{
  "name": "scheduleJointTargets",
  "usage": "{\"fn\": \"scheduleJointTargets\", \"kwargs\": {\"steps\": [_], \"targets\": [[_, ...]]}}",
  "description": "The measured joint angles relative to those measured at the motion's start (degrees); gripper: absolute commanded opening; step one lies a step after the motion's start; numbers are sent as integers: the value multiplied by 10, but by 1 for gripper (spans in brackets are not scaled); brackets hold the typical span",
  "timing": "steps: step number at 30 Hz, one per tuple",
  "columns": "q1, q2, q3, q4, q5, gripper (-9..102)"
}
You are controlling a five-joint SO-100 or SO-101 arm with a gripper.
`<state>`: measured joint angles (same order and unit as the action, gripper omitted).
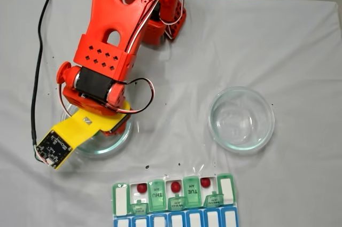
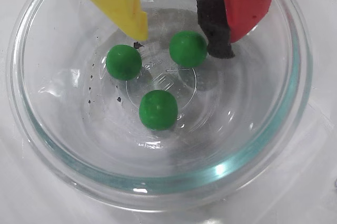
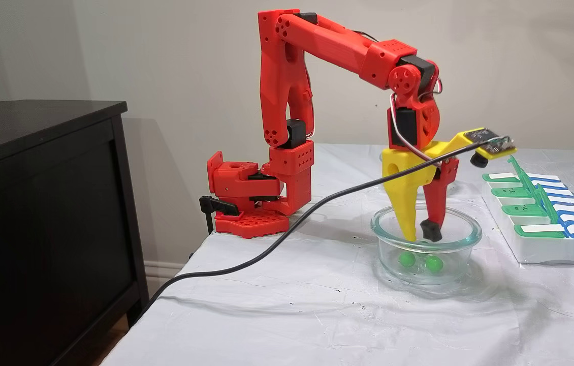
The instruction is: Sort medicines into box.
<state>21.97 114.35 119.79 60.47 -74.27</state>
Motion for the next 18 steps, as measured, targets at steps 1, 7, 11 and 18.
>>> {"fn": "scheduleJointTargets", "kwargs": {"steps": [1,7,11,18], "targets": [[0,0,1,-2,0,20],[-4,-10,2,-5,0,20],[-4,-10,4,-18,0,20],[-4,-14,18,-36,5,21]]}}
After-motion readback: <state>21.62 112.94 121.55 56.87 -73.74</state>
